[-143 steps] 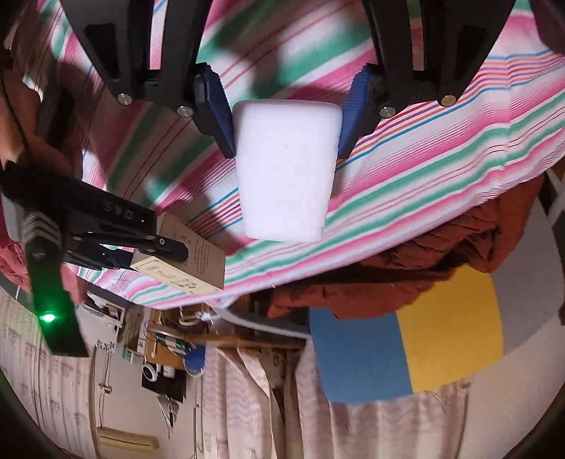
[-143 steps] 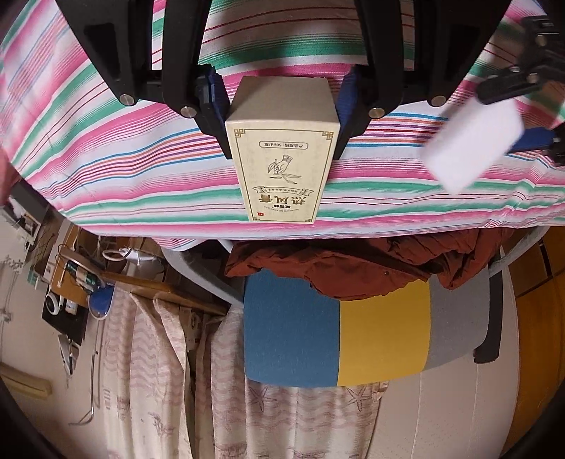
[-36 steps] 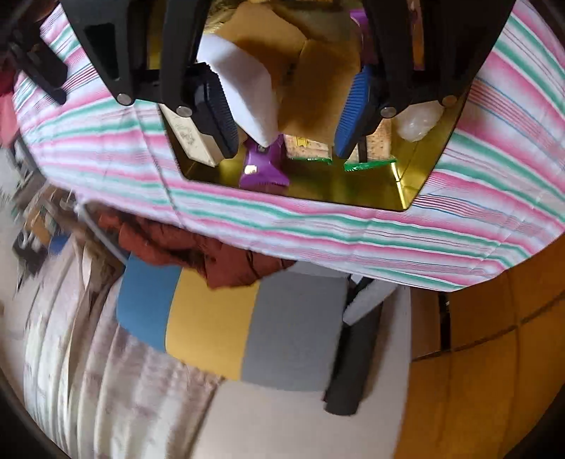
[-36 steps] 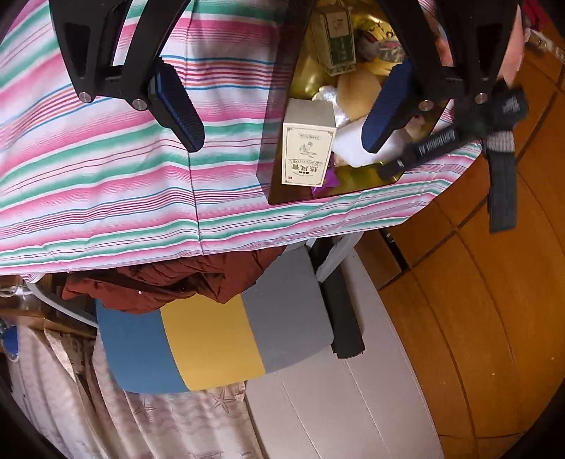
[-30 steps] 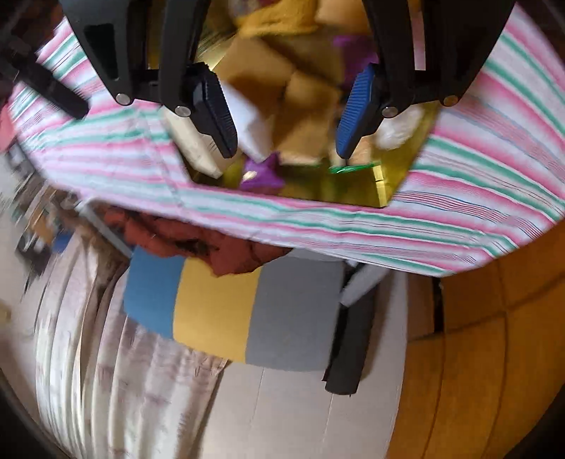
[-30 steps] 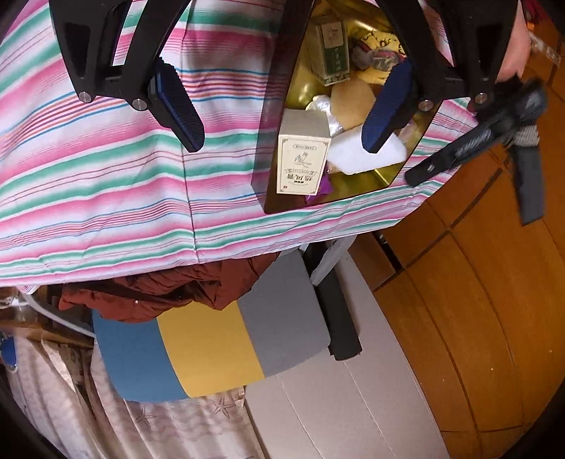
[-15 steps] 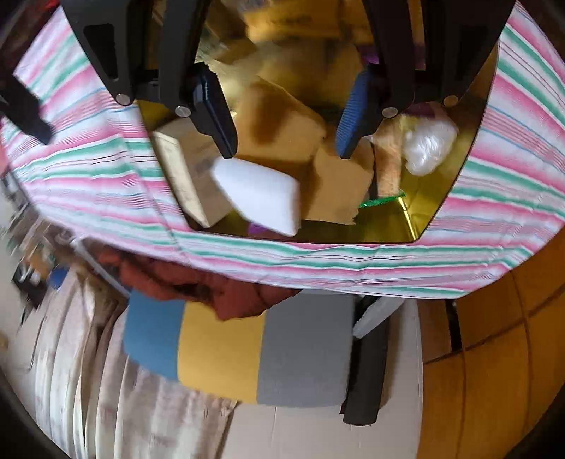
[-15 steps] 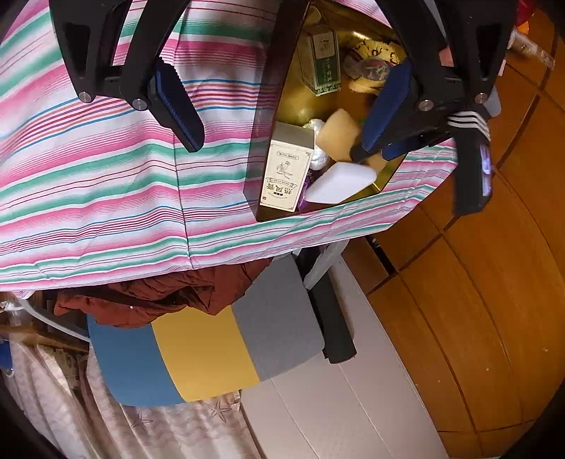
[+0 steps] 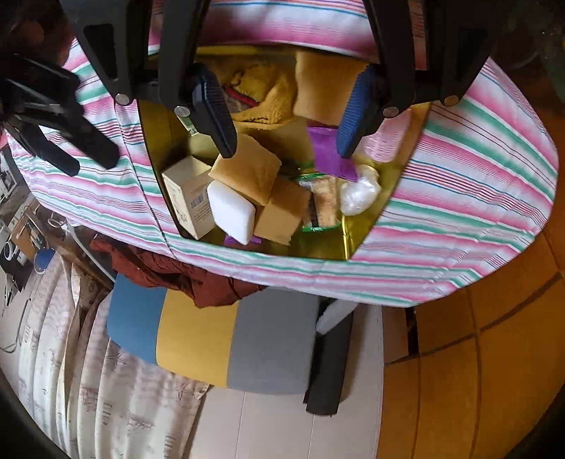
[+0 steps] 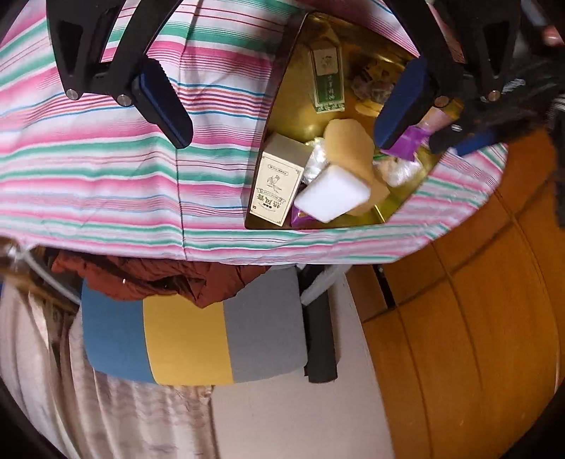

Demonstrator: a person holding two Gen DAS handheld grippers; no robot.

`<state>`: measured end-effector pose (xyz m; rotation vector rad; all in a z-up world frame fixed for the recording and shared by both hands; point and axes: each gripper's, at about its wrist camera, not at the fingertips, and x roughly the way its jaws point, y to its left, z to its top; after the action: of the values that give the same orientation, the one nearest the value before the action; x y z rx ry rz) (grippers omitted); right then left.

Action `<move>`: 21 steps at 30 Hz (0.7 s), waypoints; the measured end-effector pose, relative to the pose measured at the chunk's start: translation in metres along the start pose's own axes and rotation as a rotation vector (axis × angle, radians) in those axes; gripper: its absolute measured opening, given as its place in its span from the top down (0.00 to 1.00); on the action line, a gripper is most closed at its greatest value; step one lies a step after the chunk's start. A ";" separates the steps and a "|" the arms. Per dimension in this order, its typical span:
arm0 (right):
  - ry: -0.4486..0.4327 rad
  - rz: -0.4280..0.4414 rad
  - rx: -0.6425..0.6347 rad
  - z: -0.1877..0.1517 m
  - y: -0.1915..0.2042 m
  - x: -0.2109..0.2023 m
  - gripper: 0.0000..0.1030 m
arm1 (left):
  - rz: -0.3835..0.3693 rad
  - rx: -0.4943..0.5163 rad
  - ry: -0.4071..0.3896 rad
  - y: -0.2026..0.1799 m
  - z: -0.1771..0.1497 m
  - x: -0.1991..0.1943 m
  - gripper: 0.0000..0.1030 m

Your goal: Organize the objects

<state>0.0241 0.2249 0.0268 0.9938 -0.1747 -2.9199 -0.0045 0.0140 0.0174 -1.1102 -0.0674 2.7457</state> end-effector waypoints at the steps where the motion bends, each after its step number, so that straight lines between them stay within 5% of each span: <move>1: 0.003 -0.021 -0.015 0.000 0.004 0.000 0.00 | 0.010 0.003 -0.014 0.001 0.000 -0.006 0.42; 21: 0.111 -0.180 -0.061 0.009 0.050 0.006 0.00 | 0.198 -0.072 -0.006 0.024 0.010 -0.023 0.42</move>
<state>0.0146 0.1755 0.0368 1.2179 0.0090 -2.9954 0.0013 -0.0136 0.0374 -1.1862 -0.0603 2.9423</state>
